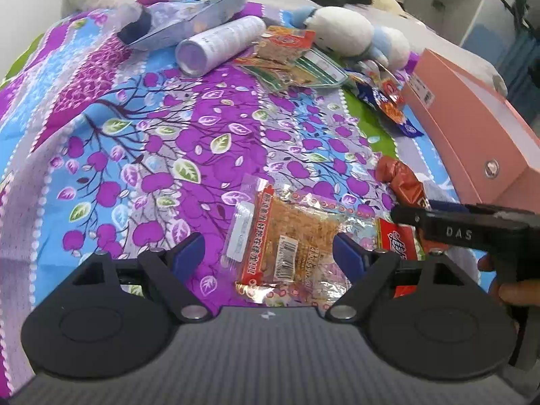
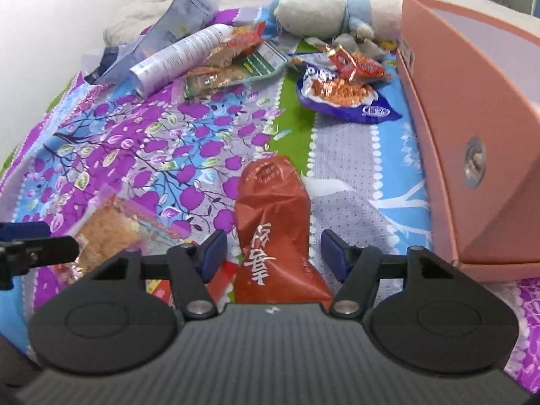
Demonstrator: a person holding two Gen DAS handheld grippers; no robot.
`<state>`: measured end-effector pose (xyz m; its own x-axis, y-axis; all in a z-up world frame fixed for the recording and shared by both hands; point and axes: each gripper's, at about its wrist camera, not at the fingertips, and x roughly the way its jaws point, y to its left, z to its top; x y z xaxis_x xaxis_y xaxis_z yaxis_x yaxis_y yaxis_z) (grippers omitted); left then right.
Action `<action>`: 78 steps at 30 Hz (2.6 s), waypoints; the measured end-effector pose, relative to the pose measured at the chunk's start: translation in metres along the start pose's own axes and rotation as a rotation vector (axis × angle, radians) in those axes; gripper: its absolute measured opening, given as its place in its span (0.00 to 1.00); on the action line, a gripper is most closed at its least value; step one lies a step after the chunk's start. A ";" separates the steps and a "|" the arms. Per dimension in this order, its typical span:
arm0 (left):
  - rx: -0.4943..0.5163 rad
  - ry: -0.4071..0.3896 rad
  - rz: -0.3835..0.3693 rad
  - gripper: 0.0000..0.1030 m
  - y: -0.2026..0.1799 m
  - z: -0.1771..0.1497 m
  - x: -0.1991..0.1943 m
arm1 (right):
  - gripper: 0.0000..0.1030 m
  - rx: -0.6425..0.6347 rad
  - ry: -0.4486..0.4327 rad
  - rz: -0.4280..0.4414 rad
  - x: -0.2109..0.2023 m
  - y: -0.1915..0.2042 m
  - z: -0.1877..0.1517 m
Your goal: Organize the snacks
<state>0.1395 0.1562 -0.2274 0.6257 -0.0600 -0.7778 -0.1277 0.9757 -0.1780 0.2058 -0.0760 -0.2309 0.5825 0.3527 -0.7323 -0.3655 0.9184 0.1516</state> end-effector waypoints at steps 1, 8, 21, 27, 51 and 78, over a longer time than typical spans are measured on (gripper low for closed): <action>0.008 0.005 -0.007 0.83 -0.001 0.000 0.001 | 0.54 0.002 -0.001 -0.011 0.000 0.000 0.000; 0.061 0.008 0.003 0.83 -0.005 0.001 0.012 | 0.43 -0.018 -0.016 -0.066 -0.017 -0.006 0.001; 0.118 0.039 0.002 0.67 -0.022 -0.005 0.028 | 0.43 -0.046 0.012 -0.115 -0.039 -0.007 -0.031; 0.098 0.035 0.003 0.52 -0.026 -0.007 0.022 | 0.43 -0.037 -0.004 -0.126 -0.049 -0.004 -0.038; -0.112 -0.172 -0.001 0.48 -0.043 0.023 -0.078 | 0.43 0.040 -0.178 -0.133 -0.138 -0.002 -0.012; 0.006 -0.184 -0.263 0.22 -0.145 0.058 -0.082 | 0.43 0.194 -0.307 -0.353 -0.215 -0.072 -0.015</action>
<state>0.1517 0.0320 -0.1029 0.7655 -0.2719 -0.5832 0.0616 0.9331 -0.3543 0.0966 -0.2209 -0.0942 0.8432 0.0239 -0.5370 0.0174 0.9973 0.0718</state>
